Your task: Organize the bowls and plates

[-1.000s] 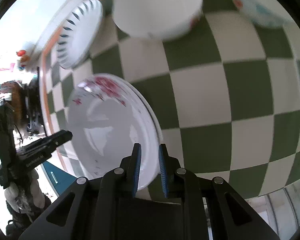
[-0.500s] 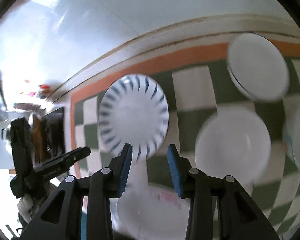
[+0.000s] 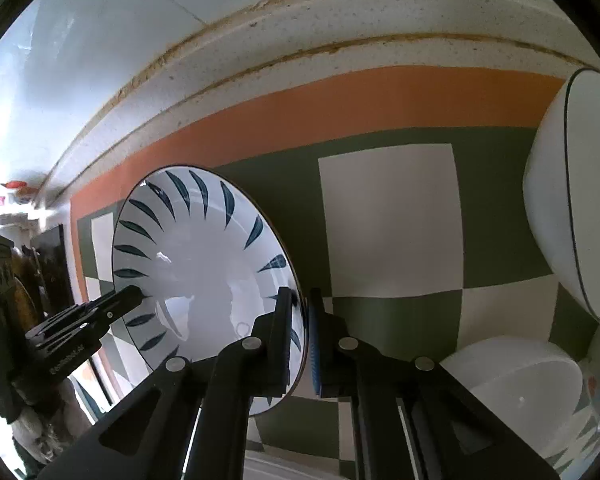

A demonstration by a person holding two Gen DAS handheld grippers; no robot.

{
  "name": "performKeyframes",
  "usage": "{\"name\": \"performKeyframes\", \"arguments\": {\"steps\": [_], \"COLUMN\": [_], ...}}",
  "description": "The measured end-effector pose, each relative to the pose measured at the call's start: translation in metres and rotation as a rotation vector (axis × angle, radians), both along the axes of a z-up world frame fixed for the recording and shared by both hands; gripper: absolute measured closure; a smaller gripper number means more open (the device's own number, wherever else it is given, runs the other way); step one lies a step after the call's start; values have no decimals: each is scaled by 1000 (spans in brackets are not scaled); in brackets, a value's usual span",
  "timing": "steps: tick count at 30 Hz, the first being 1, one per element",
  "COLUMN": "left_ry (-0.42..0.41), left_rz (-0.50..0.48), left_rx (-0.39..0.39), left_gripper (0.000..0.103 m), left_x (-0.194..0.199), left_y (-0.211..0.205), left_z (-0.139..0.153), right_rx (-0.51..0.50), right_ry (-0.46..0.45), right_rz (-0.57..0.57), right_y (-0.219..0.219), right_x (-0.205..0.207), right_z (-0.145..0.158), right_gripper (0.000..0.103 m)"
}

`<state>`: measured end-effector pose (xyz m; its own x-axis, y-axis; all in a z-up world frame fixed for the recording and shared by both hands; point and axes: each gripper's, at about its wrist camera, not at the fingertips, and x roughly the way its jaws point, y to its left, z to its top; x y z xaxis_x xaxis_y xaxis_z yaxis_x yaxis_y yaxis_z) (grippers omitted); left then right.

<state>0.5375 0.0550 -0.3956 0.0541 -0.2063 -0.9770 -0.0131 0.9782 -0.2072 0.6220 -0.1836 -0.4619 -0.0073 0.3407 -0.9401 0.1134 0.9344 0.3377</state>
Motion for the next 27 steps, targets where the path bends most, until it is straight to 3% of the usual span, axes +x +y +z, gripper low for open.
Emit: {"name": "performKeyframes", "arguments": {"steps": [10, 16, 27], "left_ry": [-2, -53, -145], "left_rz": [13, 7, -7], "left_rx": [-19, -25, -40], "left_gripper": [91, 91, 91], "left_x": [-14, -22, -99], "left_y": [3, 7, 6], "left_z": [14, 53, 124], "right_rx": [14, 33, 61], "right_ry": [-16, -60, -134], "right_rz": [14, 30, 72], "right_y": [-6, -8, -24], "right_x": [-12, -32, -123], "right_z": [9, 41, 106], "right_gripper": [95, 95, 95]}}
